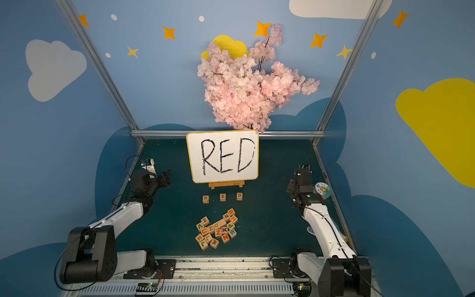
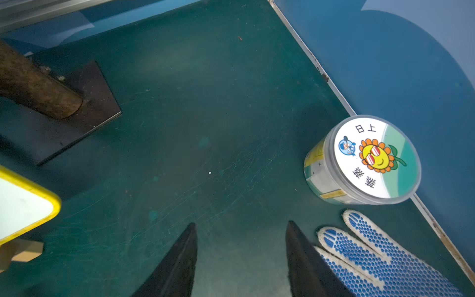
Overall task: Assemble the uppercase word "red" with letter blocks
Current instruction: Reset both arms
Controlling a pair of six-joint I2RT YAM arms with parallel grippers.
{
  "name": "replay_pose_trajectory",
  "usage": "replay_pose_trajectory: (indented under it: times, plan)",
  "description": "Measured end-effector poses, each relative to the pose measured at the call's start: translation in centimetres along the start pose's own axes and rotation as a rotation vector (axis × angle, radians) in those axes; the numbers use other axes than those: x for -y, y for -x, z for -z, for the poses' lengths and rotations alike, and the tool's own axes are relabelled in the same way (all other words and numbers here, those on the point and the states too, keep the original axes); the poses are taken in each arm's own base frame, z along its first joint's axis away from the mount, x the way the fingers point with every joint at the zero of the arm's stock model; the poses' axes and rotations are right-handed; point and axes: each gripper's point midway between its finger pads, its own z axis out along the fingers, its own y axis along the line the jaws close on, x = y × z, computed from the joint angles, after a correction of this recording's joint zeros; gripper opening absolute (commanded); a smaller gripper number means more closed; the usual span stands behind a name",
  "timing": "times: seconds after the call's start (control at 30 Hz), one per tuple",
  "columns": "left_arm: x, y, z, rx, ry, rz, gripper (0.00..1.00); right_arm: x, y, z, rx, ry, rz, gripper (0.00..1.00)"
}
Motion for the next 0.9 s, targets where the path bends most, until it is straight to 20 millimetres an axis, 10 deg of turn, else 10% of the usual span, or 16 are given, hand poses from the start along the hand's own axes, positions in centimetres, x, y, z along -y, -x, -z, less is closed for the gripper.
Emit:
replay_pose_trajectory:
  times: [0.37, 0.53, 0.9]
  plan:
    - [-1.8, -1.4, -1.2, -0.031, 0.025, -0.008, 0.80, 2.4, -2.0, -4.8, 0.039, -0.087, -0.004, 0.62]
    - [-2.2, -5.0, -1.7, -0.100, 0.024, -0.012, 0.80, 2.1, -1.6, -5.5, 0.078, -0.069, 0.006, 0.63]
    - [0.1, -5.0, -2.3, -0.070, -0.102, -0.077, 0.81, 0.4, -1.7, -6.8, 0.152, 0.032, 0.047, 0.73]
